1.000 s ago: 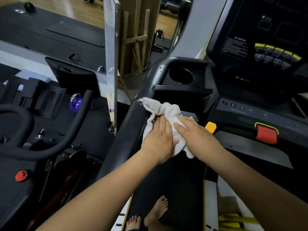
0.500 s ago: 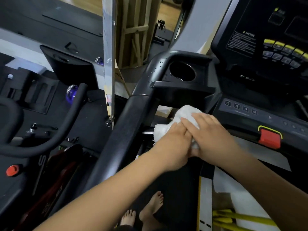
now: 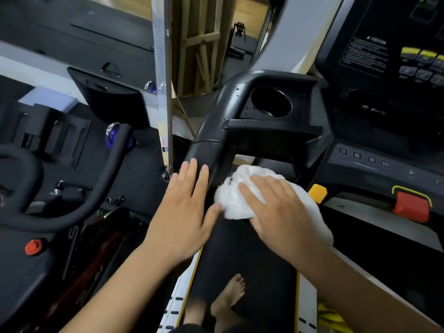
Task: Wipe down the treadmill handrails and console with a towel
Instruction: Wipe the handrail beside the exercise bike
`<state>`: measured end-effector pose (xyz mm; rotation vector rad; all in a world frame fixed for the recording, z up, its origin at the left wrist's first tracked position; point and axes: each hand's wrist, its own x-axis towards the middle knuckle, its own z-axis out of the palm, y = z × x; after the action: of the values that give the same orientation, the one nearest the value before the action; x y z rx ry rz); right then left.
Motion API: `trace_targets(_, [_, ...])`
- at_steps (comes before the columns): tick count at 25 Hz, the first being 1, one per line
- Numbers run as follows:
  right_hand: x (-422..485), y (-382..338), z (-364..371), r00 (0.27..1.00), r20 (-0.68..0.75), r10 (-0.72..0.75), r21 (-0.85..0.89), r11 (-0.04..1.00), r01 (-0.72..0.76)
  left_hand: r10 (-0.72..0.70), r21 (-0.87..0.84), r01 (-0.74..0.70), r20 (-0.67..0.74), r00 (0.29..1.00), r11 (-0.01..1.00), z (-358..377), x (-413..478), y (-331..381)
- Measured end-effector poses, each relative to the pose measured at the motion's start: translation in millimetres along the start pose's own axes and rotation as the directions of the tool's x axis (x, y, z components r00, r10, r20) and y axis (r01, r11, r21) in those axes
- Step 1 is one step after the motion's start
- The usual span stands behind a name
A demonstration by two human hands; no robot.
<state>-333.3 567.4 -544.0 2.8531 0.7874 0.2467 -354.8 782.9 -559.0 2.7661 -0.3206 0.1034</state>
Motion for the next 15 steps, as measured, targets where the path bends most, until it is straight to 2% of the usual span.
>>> trace_targets(2, [-22.0,24.4,0.6,0.984,-0.178,-0.031,0.058,0.997,0.042,-0.062,-0.034,0.062,0.015,0.998,0.997,0.5,3.2,-0.1])
trace_targets(3, [-26.5,39.6,-5.9,0.981,-0.192,-0.032,0.048,0.998,0.042,-0.069,-0.046,0.070,0.026,0.997,0.996,0.8,6.6,-0.4])
trace_targets(6, [-12.7,58.5,-18.7,0.990,-0.130,0.051,-0.007,0.999,-0.052,-0.068,-0.031,0.070,0.069,0.995,0.997,0.8,18.2,-6.2])
trace_targets(9, [26.0,-2.9,-4.6,0.991,-0.080,0.107,-0.030,0.993,-0.110,-0.063,-0.051,0.067,0.080,0.995,0.996,0.5,26.0,-10.7])
trace_targets(11, [40.1,-51.6,4.3,0.989,-0.090,0.115,0.098,0.989,-0.106,-0.059,-0.104,0.068,0.087,0.994,0.992,-0.9,25.8,-10.8])
trace_targets(13, [32.4,-55.7,4.3,0.992,-0.093,0.083,0.199,0.978,-0.063,-0.051,-0.123,0.064,0.111,0.993,0.990,-2.2,23.6,-12.0])
trace_targets(15, [12.5,-23.0,-1.1,0.991,-0.120,-0.059,0.144,0.987,0.076,-0.045,-0.111,0.057,0.116,0.992,0.992,-3.7,22.8,-13.7])
